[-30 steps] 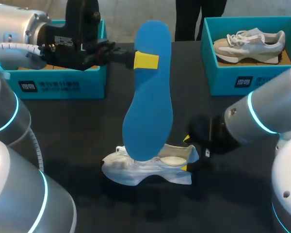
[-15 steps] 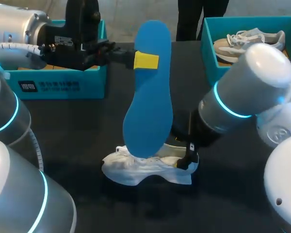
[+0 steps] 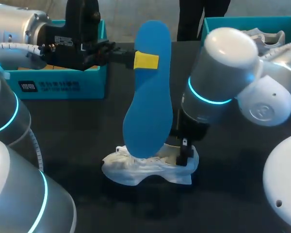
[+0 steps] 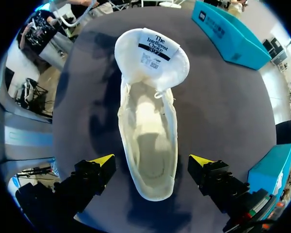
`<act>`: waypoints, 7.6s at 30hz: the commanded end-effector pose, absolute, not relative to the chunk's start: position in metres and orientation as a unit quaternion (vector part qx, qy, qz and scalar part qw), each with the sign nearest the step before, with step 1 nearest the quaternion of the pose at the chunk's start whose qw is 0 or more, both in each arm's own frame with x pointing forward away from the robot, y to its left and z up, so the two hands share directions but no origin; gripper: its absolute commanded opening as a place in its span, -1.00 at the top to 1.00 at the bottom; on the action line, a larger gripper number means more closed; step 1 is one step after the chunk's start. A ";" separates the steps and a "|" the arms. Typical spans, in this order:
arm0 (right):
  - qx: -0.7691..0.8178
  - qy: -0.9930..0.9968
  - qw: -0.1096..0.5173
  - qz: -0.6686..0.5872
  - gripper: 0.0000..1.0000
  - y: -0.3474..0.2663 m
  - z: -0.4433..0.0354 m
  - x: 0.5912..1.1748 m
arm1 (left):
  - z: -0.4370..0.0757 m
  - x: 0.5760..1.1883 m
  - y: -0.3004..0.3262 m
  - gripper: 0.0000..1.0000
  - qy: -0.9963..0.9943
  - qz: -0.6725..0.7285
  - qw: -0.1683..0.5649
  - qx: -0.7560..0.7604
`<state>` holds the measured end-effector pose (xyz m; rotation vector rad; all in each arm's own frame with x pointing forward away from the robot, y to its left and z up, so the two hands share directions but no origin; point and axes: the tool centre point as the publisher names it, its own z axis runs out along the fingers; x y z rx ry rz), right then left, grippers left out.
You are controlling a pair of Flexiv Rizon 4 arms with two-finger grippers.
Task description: Take the shoe out of the shoebox, open the shoe tongue, remove and reinsert the insole, then place the shoe into the shoebox
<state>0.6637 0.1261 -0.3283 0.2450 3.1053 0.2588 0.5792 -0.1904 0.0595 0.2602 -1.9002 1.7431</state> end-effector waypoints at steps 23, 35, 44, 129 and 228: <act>0.044 0.996 0.026 0.066 -1.00 0.154 -0.337 0.693 | 0.060 0.580 -0.192 1.00 -0.707 0.646 0.272 0.097; 0.025 0.996 0.058 0.061 -1.00 0.168 -0.365 0.707 | 0.060 0.580 -0.192 1.00 -0.707 0.646 0.272 0.097; 0.048 0.996 0.046 0.053 0.54 0.164 -0.389 0.705 | 0.060 0.580 -0.192 1.00 -0.707 0.646 0.272 0.097; 0.696 0.713 0.005 0.082 1.00 0.136 -0.372 0.622 | 0.060 0.580 -0.192 1.00 -0.707 0.646 0.272 0.097; 0.584 0.650 -0.347 0.340 -1.00 0.044 -0.221 0.657 | 0.054 0.607 -0.189 1.00 -0.714 0.691 0.072 -0.085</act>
